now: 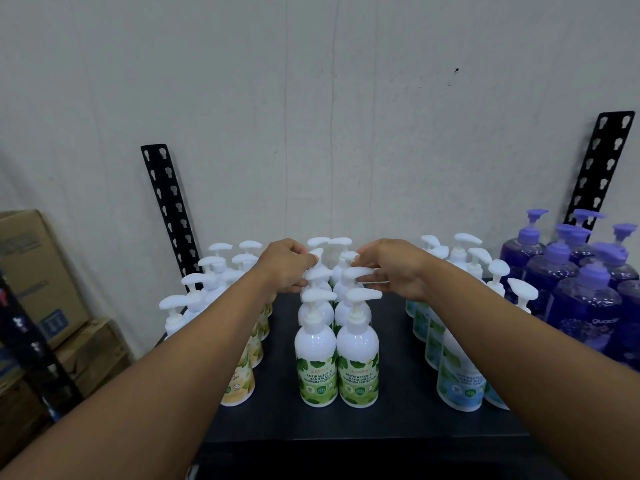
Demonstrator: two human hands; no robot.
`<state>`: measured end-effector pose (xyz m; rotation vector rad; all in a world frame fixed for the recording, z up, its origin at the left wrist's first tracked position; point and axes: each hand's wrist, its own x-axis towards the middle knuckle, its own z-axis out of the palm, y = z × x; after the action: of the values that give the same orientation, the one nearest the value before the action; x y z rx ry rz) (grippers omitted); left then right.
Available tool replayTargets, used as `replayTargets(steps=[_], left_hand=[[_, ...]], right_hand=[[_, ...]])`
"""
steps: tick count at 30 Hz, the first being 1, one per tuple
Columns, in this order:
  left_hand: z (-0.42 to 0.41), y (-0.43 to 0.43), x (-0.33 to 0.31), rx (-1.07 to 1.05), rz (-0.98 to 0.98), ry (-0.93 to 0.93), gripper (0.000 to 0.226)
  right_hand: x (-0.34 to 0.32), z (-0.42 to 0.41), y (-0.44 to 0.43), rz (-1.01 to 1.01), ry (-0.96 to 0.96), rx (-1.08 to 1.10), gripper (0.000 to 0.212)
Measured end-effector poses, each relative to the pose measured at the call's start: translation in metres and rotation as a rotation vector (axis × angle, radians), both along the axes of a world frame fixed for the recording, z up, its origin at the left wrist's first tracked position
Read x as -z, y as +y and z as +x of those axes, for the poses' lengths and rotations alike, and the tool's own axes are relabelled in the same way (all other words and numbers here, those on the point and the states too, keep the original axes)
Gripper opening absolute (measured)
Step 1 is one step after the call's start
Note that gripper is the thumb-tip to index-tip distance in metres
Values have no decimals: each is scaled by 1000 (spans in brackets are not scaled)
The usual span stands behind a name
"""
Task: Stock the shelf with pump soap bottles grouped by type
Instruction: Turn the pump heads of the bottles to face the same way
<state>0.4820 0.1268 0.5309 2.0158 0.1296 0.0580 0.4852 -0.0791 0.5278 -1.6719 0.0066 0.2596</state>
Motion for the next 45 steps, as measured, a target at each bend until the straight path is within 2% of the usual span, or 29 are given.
replayTargets(steps=[3, 7, 12, 24, 29, 32, 38, 42, 45], left_hand=[[-1, 1, -4, 39, 19, 29, 23], [1, -2, -6, 64, 70, -5, 31], [1, -3, -9, 112, 72, 32, 18], [0, 1, -9, 153, 70, 62, 20], [-1, 2, -15, 169, 49, 128, 20], [7, 4, -21, 130, -11, 125, 22], [30, 4, -24, 10, 18, 6, 29], [41, -1, -17, 15, 27, 17, 40], [46, -5, -13, 40, 17, 28, 39]], right_hand=[[3, 4, -1, 21, 14, -5, 20], [3, 6, -2, 40, 22, -16, 22], [6, 11, -2, 51, 27, 3, 18], [7, 14, 0, 42, 39, 11, 22], [-2, 13, -2, 18, 65, -5, 15], [-12, 20, -3, -47, 26, 30, 18], [-26, 47, 7, -197, -62, 23, 35], [-27, 62, 20, -351, -76, -17, 31], [-26, 69, 26, -404, -76, -67, 29]])
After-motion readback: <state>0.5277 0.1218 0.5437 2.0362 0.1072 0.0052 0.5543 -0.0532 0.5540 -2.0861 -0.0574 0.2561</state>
